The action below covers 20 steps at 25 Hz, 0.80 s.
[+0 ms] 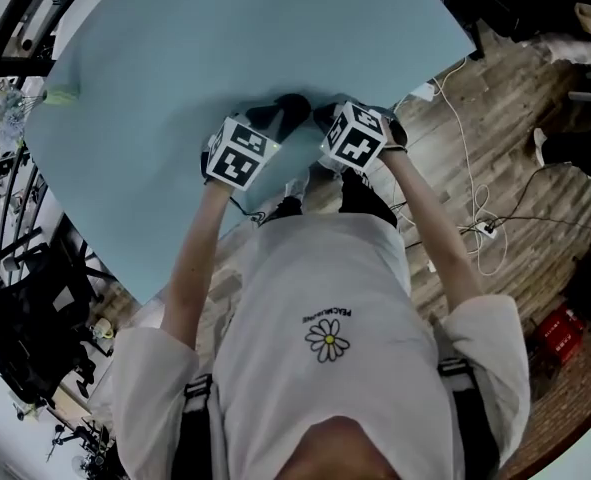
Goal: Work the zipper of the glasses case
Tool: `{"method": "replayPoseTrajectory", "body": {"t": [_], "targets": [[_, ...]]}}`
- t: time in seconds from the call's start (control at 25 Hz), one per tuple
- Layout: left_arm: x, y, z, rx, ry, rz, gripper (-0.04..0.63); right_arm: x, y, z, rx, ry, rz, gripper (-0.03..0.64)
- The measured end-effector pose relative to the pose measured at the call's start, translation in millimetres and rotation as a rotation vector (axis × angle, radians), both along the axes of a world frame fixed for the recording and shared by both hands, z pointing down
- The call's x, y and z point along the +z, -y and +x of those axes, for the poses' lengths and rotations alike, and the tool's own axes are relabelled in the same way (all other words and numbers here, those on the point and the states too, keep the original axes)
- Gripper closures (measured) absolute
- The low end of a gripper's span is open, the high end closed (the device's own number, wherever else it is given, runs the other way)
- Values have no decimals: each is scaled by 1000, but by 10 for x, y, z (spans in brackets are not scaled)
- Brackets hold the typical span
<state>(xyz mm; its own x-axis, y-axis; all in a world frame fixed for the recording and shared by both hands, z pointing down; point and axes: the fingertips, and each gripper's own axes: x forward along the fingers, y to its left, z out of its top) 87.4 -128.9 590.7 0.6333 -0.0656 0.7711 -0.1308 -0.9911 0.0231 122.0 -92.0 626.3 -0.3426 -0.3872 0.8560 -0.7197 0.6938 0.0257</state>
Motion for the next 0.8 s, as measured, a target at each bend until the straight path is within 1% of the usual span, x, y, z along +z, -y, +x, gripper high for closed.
{"method": "replayPoseTrajectory", "body": {"t": [0.16, 0.28, 0.4, 0.48, 0.56, 0.6, 0.68, 0.72, 0.8], "targets": [[4, 4, -16, -1, 4, 7, 581, -18, -101, -133, 42, 25, -1, 609], [-4, 8, -12, -10, 1, 9, 581, -17, -102, -144, 78, 40, -1, 607], [-5, 41, 30, -25, -13, 15, 581, -19, -55, -90, 68, 42, 12, 609], [4, 55, 34, -48, -19, -10, 581, -27, -41, -53, 69, 37, 34, 607], [-44, 35, 7, -76, -12, -36, 581, -47, -113, -8, 86, 51, 34, 607], [-128, 49, 7, -97, -25, -30, 581, -81, -151, 30, 104, 77, 25, 580], [-421, 155, 49, -151, -94, 6, 581, -237, -125, 177, 153, 141, 27, 482], [-609, 235, 80, -178, -137, 36, 581, -357, -51, 287, 173, 158, 48, 471], [-1048, 396, 133, -223, -227, 116, 581, -682, 182, 521, 193, 153, 140, 471]]}}
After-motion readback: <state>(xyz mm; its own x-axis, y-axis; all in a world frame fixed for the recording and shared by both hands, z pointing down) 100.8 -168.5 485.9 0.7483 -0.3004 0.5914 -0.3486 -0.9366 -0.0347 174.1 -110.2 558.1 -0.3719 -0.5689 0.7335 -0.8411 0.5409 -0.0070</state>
